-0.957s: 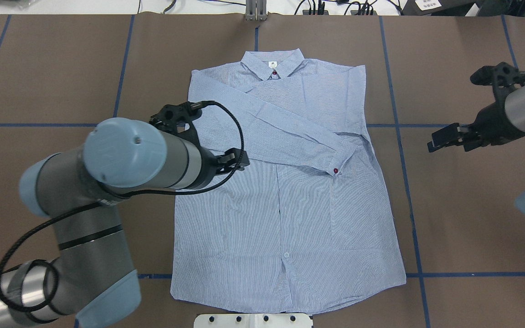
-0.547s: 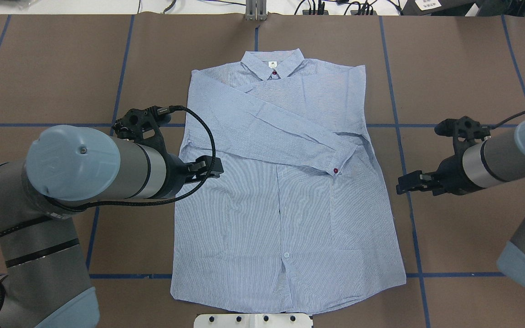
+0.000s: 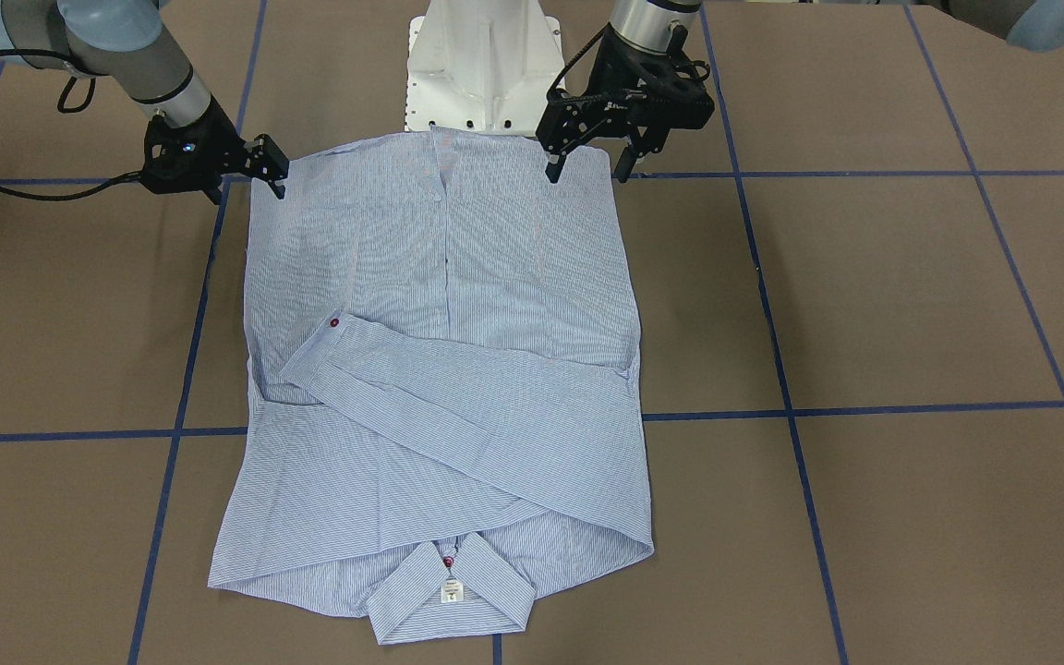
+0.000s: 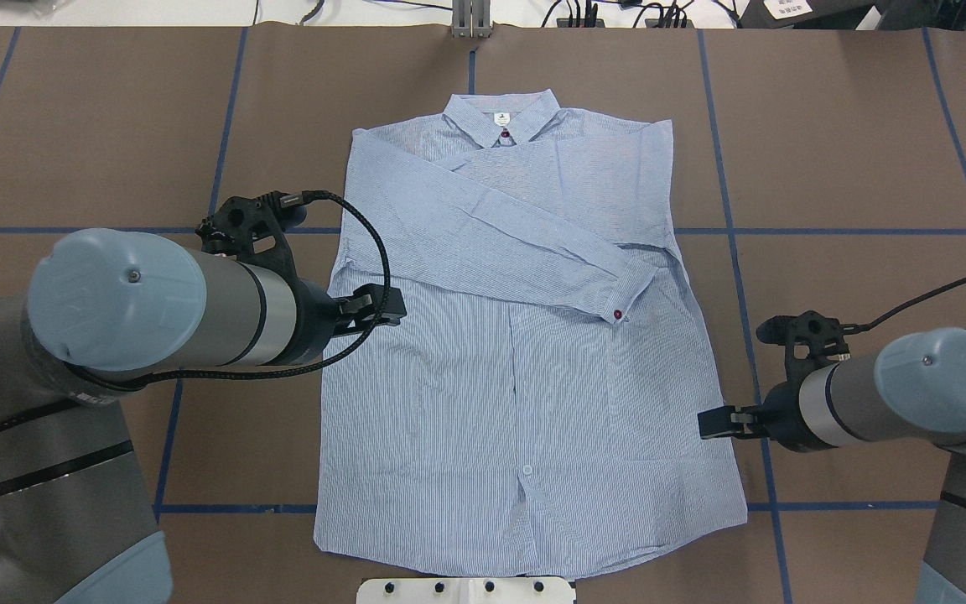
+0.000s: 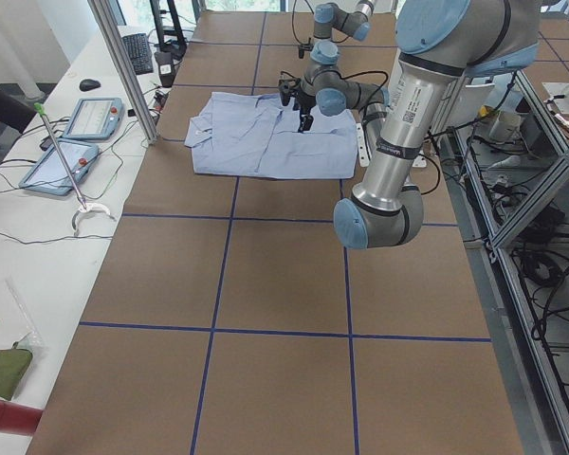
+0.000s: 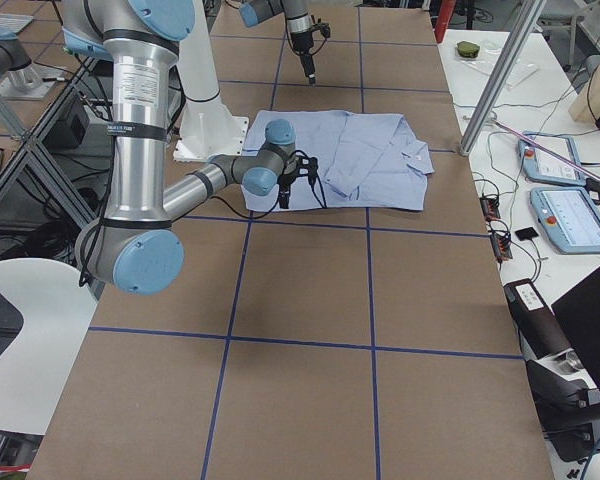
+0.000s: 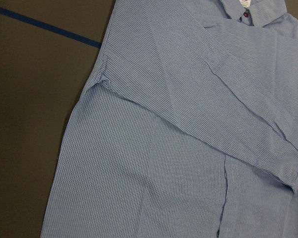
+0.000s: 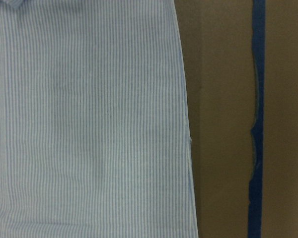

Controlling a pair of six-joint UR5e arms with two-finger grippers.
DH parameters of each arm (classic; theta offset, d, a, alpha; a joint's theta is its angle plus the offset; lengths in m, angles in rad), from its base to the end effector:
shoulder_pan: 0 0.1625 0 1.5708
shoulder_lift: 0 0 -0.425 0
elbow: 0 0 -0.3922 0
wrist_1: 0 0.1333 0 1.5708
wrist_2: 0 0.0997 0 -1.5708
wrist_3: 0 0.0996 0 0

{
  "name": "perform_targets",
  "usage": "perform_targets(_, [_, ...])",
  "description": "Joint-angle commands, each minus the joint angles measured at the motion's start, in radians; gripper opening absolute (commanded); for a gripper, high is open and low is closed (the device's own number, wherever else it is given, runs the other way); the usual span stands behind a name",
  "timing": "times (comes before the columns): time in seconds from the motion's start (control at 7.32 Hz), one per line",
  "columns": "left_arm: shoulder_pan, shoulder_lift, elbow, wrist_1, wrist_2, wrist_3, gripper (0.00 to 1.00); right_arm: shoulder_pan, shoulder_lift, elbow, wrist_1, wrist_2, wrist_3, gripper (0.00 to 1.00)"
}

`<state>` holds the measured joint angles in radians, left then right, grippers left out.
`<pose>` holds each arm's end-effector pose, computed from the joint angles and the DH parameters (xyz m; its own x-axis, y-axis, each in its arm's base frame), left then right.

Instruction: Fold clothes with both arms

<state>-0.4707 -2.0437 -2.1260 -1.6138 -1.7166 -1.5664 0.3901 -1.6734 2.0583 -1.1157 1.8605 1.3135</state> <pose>0.4188 -0.3464 0.1647 0.4285 -0.2132 -0.8780 0.3332 0.9406 -0.0657 -0.3833 -0.2710 0.4275 0.6397 -0.0007 0.7686 -0.0051 1.0000 0.0051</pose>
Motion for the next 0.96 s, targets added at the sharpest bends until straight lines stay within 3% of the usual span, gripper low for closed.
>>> perform_targets(0.0, [0.000, -0.001, 0.000, 0.000, 0.000, -0.003, 1.00, -0.022, -0.003, -0.016, -0.004, -0.004, 0.004, 0.97])
perform_targets(0.82, [0.000, -0.001, -0.002, 0.000, 0.003, -0.004, 1.00, -0.050, 0.009, -0.041, -0.009, 0.038, 0.006, 0.80])
